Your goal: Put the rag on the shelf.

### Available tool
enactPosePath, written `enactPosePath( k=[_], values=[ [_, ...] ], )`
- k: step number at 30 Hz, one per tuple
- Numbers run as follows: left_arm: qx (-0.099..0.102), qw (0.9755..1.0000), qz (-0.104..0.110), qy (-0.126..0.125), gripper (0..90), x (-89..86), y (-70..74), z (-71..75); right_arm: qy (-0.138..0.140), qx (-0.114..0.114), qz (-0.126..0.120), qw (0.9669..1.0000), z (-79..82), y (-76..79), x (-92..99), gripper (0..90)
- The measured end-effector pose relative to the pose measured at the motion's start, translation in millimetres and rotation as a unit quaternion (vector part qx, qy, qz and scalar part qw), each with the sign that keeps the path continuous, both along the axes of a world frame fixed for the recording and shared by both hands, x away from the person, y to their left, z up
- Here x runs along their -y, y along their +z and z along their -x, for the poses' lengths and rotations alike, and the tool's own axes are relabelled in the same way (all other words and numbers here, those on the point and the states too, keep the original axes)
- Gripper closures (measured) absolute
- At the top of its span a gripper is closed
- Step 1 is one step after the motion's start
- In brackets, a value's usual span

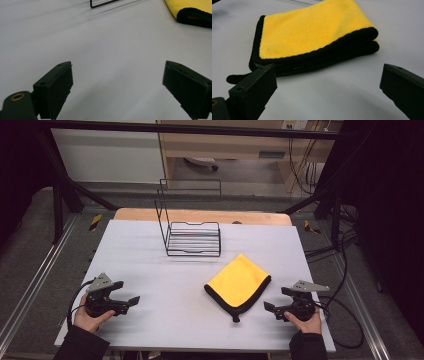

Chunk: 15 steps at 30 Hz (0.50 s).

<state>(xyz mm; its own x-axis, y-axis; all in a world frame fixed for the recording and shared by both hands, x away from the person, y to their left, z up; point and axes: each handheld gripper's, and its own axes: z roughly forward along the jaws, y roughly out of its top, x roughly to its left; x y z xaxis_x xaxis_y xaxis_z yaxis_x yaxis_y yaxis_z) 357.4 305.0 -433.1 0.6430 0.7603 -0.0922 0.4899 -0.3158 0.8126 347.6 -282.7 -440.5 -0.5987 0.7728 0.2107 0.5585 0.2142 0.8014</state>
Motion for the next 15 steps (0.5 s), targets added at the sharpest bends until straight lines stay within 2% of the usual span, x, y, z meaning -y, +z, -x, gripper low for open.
enactPosePath(
  k=[15],
  values=[
    [-0.001, 1.0000, 0.001, -0.008, 9.9, 12.3, -1.2, 1.5, -0.002, -0.002, 0.003, 1.0000, 0.7, -0.4, -1.3, 1.4]
  ],
)
